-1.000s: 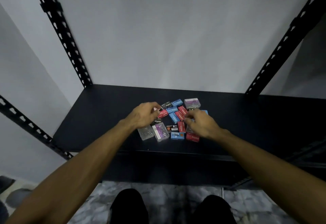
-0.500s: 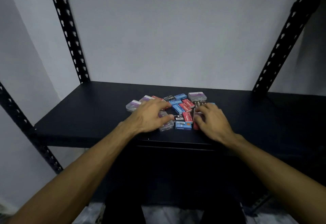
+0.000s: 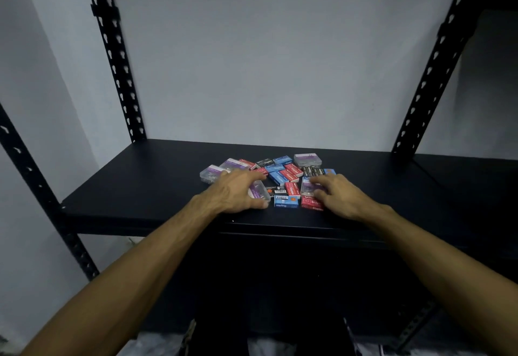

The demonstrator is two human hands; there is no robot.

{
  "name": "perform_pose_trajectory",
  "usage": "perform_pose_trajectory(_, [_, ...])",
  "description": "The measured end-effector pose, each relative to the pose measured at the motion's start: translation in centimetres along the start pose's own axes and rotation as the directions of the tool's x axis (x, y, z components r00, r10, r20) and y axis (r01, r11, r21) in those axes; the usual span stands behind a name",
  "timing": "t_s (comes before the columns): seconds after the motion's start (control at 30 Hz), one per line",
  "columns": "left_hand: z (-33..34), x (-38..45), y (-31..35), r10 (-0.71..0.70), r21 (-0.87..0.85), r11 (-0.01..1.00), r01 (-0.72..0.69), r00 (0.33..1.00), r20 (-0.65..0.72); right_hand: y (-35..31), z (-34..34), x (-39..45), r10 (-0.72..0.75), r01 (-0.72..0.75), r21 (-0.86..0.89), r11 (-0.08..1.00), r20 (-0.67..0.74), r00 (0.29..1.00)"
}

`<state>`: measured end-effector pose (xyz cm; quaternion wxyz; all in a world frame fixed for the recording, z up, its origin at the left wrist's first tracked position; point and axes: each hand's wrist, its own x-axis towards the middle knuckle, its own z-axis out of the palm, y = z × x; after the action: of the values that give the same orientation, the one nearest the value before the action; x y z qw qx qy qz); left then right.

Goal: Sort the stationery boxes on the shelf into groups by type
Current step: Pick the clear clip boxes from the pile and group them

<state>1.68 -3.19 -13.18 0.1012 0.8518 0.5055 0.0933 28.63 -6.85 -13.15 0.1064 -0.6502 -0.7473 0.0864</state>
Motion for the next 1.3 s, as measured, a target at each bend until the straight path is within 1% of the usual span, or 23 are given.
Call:
perform_pose_trajectory(0.07, [-0.1,0.1,0.0,-0.004,-0.04,0.999,0.004,1.0,-0.001,-0.1,-0.5,0.2,0.0,-0.002,0.05,0.999,0.032,1.0])
perform_pose_trajectory(0.13, [-0.2,0.3,0.1,0.004,-0.045,0.999,-0.005,1.0,-0.018,-0.3,-0.8,0.4,-0.007,0.003,0.084,0.996,0.047,0.999])
perform_pose_trajectory(0.23, [-0.2,0.7,-0.2,0.043,-0.05,0.998,-0.046,0.997,-0.065,-0.3,-0.7,0.8,-0.026,0.024,0.117,0.993,0.018,0.999])
perform_pose_trajectory(0.37, [0.3,1.4,-0.7,0.023,-0.192,0.981,-0.038,0.997,-0.079,-0.4,-0.8,1.4,-0.015,0.014,0.119,0.993,0.008,1.0])
perform_pose_trajectory(0.47, [0.6,1.9,-0.8,0.034,-0.257,0.965,-0.049,0.997,-0.063,-0.7,-1.1,2.0,-0.017,0.012,0.161,0.987,0.029,0.999])
perform_pose_trajectory(0.67, [0.1,3.2,-0.7,0.06,-0.353,0.934,-0.057,0.998,-0.004,-1.1,-2.0,2.9,0.004,-0.014,0.168,0.986,0.064,0.998])
perform_pose_trajectory(0.8, [-0.6,3.9,-0.4,0.032,-0.437,0.9,-0.008,0.998,0.047,-1.2,-2.2,3.4,0.016,-0.039,0.203,0.978,0.114,0.993])
perform_pose_trajectory(0.9, [-0.5,4.4,-0.6,0.03,-0.459,0.889,0.0,0.998,0.058,-1.1,-2.3,3.6,0.022,-0.061,0.23,0.971,0.17,0.985])
perform_pose_trajectory(1.0, [-0.4,4.7,-0.8,0.035,-0.482,0.876,-0.002,0.998,0.06,-1.2,-2.5,3.8,0.01,-0.061,0.26,0.964,0.191,0.982])
perform_pose_trajectory(1.07, [-0.4,4.8,-0.9,0.055,-0.501,0.865,-0.021,0.997,0.054,-1.2,-2.7,4.0,0.004,-0.057,0.274,0.96,0.19,0.982])
perform_pose_trajectory(1.17, [-1.0,4.8,-1.2,0.091,-0.567,0.822,-0.058,0.995,0.03,-1.1,-3.3,4.6,0.006,-0.059,0.314,0.948,0.168,0.986])
perform_pose_trajectory(1.23, [-1.8,4.7,-1.7,0.089,-0.6,0.797,-0.067,0.996,0.007,-1.3,-3.8,5.1,0.008,-0.055,0.334,0.941,0.141,0.99])
perform_pose_trajectory(1.3, [-2.8,4.7,-2.6,0.07,-0.603,0.795,-0.071,0.997,-0.025,-1.5,-4.3,5.7,-0.003,-0.03,0.339,0.94,0.097,0.995])
